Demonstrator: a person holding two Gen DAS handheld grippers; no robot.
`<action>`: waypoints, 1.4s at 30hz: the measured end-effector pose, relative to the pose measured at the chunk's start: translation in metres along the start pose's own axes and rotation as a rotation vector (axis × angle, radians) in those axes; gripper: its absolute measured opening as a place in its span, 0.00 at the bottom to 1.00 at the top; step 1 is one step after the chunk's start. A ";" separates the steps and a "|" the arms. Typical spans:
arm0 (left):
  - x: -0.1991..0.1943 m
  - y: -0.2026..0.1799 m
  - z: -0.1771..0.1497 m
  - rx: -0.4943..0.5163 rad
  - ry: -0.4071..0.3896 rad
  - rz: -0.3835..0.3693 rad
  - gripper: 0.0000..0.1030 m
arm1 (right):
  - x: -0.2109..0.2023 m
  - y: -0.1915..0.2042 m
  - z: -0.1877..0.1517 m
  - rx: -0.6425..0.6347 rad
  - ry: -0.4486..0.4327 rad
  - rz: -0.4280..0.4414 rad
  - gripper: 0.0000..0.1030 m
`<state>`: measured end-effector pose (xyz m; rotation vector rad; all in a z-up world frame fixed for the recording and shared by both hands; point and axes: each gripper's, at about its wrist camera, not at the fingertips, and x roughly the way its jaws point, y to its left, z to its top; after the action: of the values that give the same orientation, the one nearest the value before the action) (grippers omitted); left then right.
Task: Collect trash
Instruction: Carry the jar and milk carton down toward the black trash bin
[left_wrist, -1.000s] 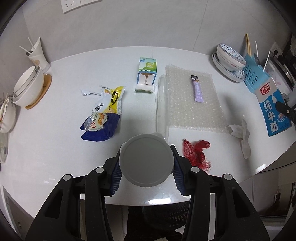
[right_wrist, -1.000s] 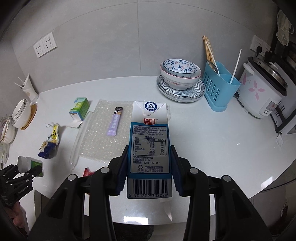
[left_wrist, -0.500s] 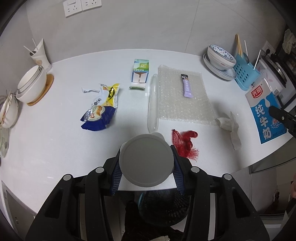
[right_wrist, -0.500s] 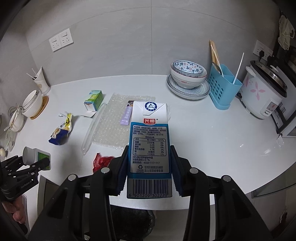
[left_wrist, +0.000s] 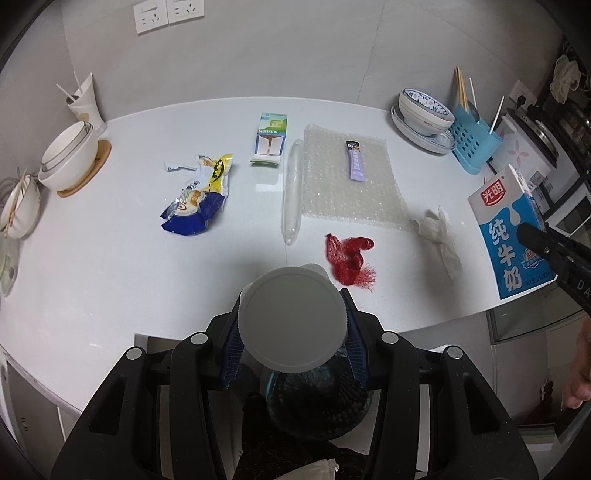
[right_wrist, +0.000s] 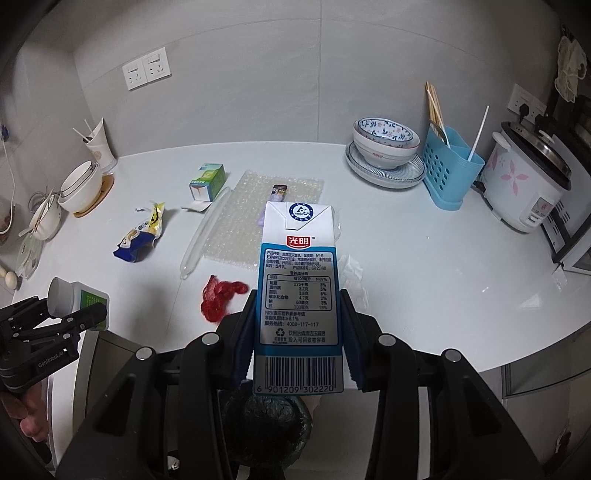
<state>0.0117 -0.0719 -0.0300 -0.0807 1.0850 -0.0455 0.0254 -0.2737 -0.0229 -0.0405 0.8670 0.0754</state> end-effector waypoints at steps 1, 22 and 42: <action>-0.001 0.000 -0.003 0.000 0.002 -0.001 0.45 | -0.001 0.001 -0.003 0.001 0.002 0.006 0.38; 0.011 -0.013 -0.081 -0.003 0.011 -0.017 0.45 | 0.009 0.015 -0.101 -0.028 0.055 0.073 0.38; 0.067 0.000 -0.151 -0.049 0.107 -0.032 0.45 | 0.066 0.033 -0.186 -0.034 0.198 0.146 0.38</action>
<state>-0.0910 -0.0833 -0.1591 -0.1411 1.1924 -0.0531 -0.0764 -0.2502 -0.1933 -0.0168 1.0656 0.2261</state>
